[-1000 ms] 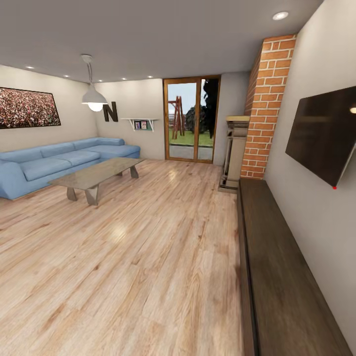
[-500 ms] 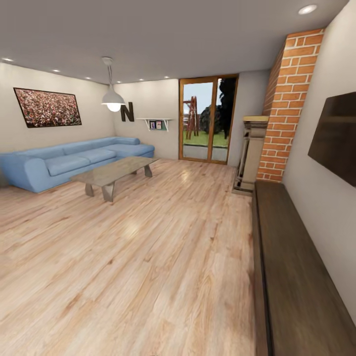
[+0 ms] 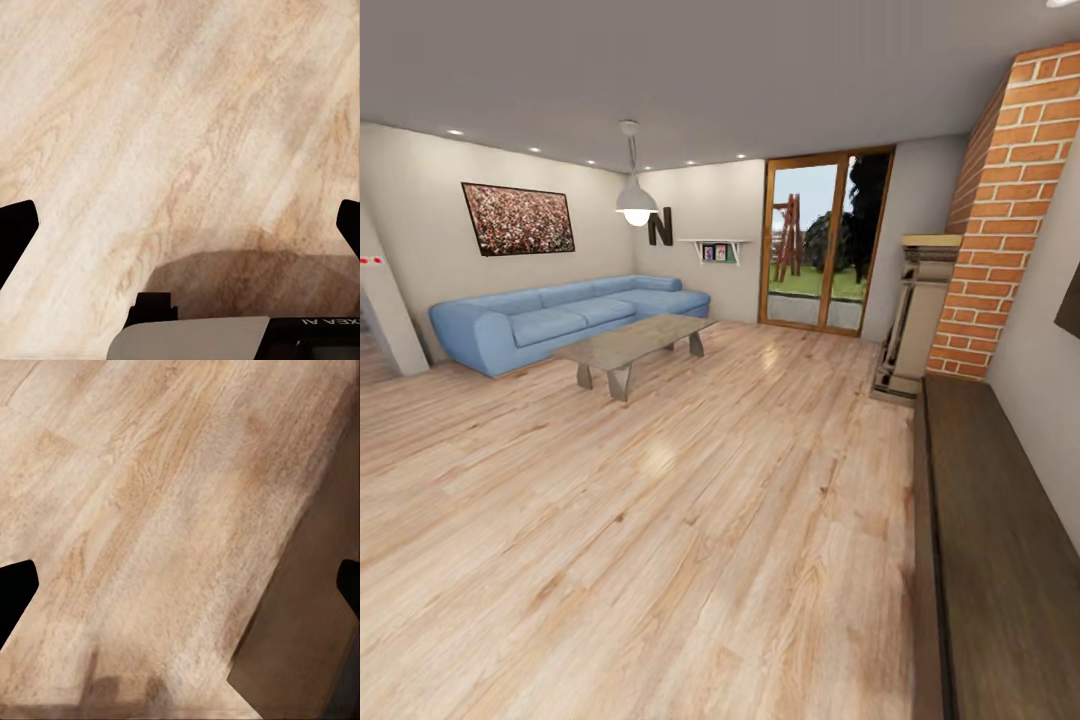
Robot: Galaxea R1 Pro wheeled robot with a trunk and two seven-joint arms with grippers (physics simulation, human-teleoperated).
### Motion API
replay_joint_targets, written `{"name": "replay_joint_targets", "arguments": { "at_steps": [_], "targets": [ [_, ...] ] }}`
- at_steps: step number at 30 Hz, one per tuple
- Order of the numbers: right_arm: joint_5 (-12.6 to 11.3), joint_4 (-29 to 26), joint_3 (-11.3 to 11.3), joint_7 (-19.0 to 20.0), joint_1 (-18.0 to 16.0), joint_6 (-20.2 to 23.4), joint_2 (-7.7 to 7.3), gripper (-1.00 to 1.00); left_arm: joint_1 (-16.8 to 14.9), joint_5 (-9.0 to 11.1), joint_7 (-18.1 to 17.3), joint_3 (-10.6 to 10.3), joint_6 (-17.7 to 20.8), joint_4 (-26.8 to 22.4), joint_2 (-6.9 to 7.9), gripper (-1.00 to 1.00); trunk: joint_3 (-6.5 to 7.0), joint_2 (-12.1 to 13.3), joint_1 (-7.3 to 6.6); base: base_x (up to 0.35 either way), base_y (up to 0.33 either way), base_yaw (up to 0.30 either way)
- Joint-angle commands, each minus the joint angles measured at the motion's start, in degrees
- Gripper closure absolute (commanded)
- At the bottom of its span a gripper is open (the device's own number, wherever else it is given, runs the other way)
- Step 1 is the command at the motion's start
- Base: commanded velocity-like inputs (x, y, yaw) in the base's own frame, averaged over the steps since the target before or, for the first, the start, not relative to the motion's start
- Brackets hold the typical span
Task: Pick up the poster from the kitchen countertop and hang it on one of the wall nails in the kitchen.
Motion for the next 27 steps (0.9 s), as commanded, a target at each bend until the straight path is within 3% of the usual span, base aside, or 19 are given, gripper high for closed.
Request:
{"name": "replay_joint_targets", "arguments": {
  "at_steps": [1,21,27],
  "targets": [
    [0.18,0.73,0.06,0.00,-0.03,-0.20,-0.02,-1.00,0.01,-0.02,0.02,0.08,-0.09,-0.06,-0.03,-1.00,-0.04,-0.03,0.00,0.000,0.000,0.025],
    [0.24,1.50,0.10,-0.16,-0.03,-0.40,0.14,-1.00,0.01,-0.02,0.00,0.08,-0.09,-0.06,-0.03,-1.00,-0.04,-0.03,0.00,-0.002,0.000,0.259],
    [0.30,1.50,0.12,-0.05,-0.03,-0.34,0.14,-1.00,0.01,-0.02,-0.05,0.08,-0.09,-0.06,0.01,-1.00,-0.04,-0.03,0.00,-0.173,0.000,0.204]
  ]
}}
